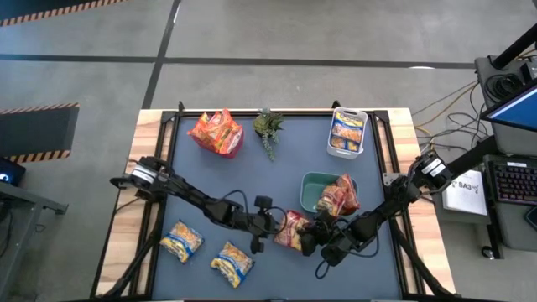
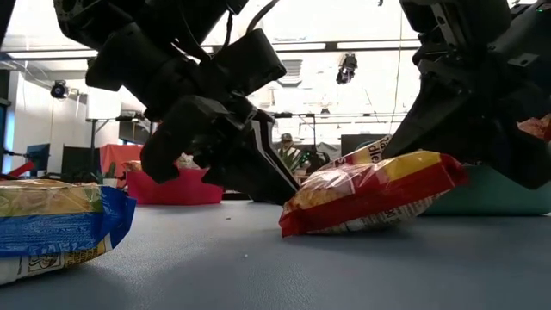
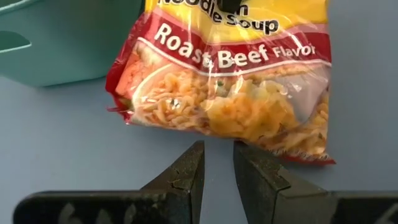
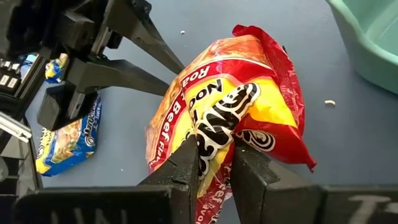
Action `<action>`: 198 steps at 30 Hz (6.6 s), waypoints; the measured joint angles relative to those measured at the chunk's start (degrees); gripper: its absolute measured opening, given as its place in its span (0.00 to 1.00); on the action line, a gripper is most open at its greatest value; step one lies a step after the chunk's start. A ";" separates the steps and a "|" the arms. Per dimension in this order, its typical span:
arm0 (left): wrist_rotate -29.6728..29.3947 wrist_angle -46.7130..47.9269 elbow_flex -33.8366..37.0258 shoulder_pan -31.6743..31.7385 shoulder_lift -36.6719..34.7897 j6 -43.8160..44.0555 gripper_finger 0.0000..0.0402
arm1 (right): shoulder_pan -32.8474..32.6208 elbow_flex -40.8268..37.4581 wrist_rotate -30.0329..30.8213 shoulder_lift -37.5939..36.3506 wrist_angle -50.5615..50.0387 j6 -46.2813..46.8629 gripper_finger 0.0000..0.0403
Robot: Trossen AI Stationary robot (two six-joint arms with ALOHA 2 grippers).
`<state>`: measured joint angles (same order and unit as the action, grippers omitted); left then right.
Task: Sort Maruchan noodles
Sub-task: Put the red noodle pack into the green bin, then put the blue noodle pack into the white bin
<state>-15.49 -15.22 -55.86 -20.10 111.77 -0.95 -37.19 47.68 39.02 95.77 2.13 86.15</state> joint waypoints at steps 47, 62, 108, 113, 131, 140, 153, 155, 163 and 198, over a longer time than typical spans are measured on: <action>-9.11 13.75 3.19 -2.86 -9.93 5.57 0.17 | 2.48 0.29 -2.30 -29.28 -15.03 -8.61 0.06; -9.20 13.77 3.19 -2.88 -9.93 5.56 0.17 | 13.35 22.53 -16.76 -24.69 -79.55 5.02 0.06; -9.20 13.08 3.19 -2.88 -9.64 5.57 0.17 | 25.62 23.30 -23.58 -8.63 -66.93 -18.60 0.12; -9.20 13.11 3.20 -2.88 -9.63 5.56 0.17 | 25.62 23.28 -23.86 -9.42 -67.26 -18.71 0.20; -9.20 13.09 3.28 -2.88 -9.62 5.43 0.17 | 23.68 23.00 -18.02 -17.19 -68.18 -16.50 0.27; -9.20 12.78 3.39 -2.88 -9.62 5.03 0.17 | 22.45 22.64 -13.30 -11.26 -62.36 -20.07 0.04; -9.20 12.66 3.39 -2.88 -9.62 4.94 0.17 | 22.47 23.20 -13.43 -2.21 -60.31 -24.72 0.02; -9.20 12.63 3.39 -2.88 -9.62 4.94 0.17 | 22.47 23.89 -13.46 -2.41 -60.78 -25.57 0.02; -9.16 12.56 3.23 -3.06 -9.62 5.50 0.17 | 20.97 26.64 -7.17 -6.47 -63.28 -27.77 0.02; 14.16 45.45 -13.96 -22.07 -12.40 41.77 0.09 | 13.79 24.77 -8.79 -18.10 -55.22 -63.14 0.02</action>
<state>-1.32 30.22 -69.81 -42.17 99.37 40.82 -23.41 72.45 30.23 77.67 -53.09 23.00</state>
